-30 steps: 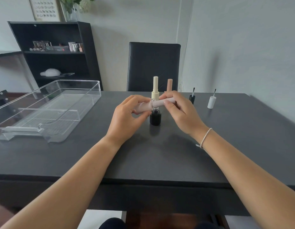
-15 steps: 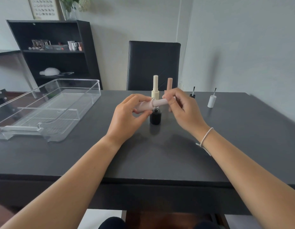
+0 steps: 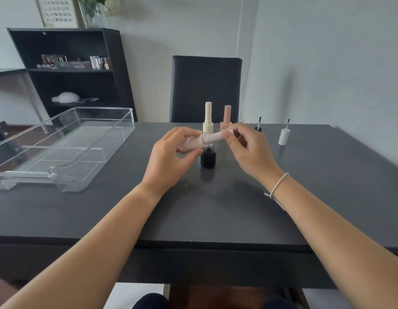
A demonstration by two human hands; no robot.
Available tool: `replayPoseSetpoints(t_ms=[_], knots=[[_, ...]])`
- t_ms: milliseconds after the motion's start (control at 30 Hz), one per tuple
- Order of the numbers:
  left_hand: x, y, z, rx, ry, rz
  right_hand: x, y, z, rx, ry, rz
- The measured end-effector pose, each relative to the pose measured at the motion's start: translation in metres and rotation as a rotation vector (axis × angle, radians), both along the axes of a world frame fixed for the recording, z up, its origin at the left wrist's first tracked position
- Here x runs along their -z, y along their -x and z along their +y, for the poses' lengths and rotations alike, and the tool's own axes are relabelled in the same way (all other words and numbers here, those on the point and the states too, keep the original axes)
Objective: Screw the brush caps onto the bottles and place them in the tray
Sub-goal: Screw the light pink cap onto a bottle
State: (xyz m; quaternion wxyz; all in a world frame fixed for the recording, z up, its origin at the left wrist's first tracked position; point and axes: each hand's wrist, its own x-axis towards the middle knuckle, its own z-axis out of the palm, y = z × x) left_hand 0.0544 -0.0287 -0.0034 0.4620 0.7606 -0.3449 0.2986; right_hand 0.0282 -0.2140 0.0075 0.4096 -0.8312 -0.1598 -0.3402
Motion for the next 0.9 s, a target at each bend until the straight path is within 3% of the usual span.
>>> replayPoseSetpoints(t_ms=[900], knots=[[-0.001, 0.0015, -0.0002, -0.006, -0.006, 0.002, -0.0016, 0.0022, -0.0027, -0.022, 0.008, -0.026]])
